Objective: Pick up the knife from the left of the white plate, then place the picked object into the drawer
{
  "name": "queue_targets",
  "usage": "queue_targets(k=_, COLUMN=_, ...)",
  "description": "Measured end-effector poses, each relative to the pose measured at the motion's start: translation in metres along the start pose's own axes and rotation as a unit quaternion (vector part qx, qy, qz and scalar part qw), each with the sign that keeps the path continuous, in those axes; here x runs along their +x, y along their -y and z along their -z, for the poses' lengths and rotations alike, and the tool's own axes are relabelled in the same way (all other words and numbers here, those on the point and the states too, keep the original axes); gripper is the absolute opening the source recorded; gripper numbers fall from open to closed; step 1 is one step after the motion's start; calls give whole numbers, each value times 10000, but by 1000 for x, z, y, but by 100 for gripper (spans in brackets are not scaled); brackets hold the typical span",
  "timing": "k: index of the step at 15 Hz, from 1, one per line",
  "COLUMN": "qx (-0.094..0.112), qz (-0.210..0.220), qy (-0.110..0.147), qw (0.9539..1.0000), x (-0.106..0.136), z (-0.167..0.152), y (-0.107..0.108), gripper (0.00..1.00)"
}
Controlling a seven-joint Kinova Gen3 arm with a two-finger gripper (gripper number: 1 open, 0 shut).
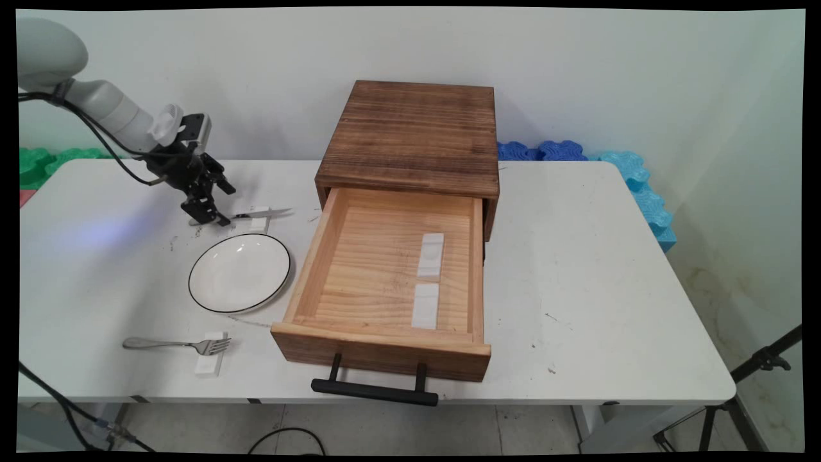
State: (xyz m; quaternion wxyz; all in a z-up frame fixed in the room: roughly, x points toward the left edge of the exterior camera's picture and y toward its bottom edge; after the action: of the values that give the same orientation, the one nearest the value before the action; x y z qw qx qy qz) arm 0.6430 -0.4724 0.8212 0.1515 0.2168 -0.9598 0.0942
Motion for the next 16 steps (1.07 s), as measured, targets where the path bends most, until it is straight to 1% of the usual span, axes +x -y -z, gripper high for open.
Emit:
queue_targets(k=1, qx=-6, qz=-10, qy=-1, qw=10000, x=0, z=-1, y=0, gripper=0)
queue_targets(k=9, qx=-83, qz=-99, qy=-9, qw=9999, x=-1, z=-8, y=-5, gripper=0)
queue_targets(k=16, qx=-103, qz=-167, qy=4, qw=9998, x=-3, z=-2, y=-9, gripper=0)
